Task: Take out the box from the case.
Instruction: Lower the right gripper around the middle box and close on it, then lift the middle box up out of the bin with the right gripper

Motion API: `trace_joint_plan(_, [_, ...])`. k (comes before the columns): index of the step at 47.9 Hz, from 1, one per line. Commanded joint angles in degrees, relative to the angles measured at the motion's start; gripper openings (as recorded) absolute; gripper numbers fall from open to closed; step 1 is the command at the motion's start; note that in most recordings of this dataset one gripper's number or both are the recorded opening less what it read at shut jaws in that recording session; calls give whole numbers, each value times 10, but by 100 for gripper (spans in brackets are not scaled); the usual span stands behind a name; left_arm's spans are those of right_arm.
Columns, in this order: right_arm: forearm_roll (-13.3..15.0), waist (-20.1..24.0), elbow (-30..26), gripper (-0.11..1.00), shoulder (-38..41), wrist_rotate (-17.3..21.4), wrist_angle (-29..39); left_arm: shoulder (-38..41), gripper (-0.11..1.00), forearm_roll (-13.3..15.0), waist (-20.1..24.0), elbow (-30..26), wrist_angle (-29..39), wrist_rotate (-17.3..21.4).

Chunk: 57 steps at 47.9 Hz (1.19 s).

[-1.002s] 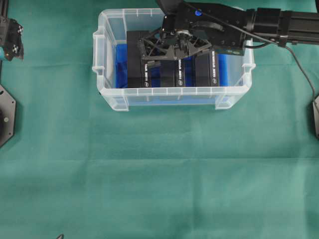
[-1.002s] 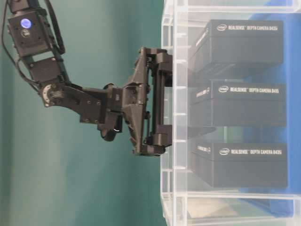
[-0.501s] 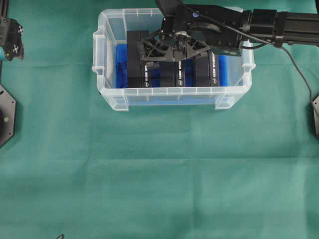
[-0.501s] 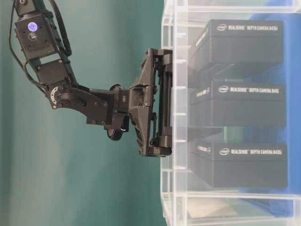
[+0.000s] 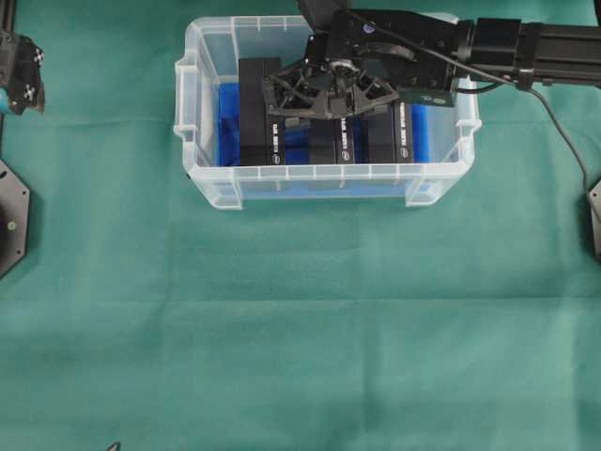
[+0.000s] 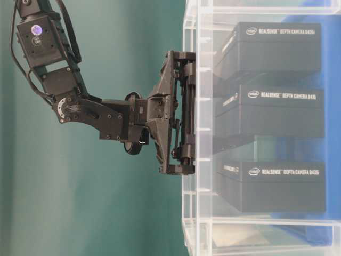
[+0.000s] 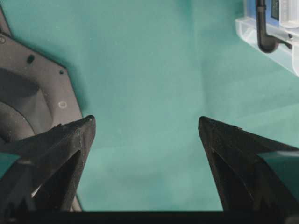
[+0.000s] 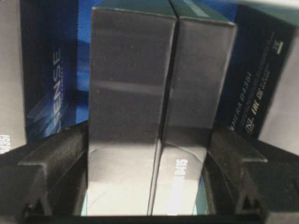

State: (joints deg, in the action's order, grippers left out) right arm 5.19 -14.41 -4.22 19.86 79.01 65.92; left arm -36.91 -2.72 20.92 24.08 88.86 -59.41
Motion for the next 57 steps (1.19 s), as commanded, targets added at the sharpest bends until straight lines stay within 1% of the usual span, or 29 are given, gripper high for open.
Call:
trace_joint_plan(1, [0,0,-4,66,-11,8,0,-3,92,-1,-2,-5,-1,1])
trace_joint_plan(21, [1,1,-5,66,-11,14,-15,-3,92,-1,-2,-5,-1,1])
trace_joint_plan(32, [-1,1,-14,66,-11,14,-5,-3,92,-1,-2,-5,-1,1])
trace_joint_plan(47, [1,2,-62,66,-17,14,21,-4,92,-1,-2,-5,0,2])
trace_joint_plan(57, [0,4,-91,66,-34,15,69,-3,92,-1,-2,-5,-1,1])
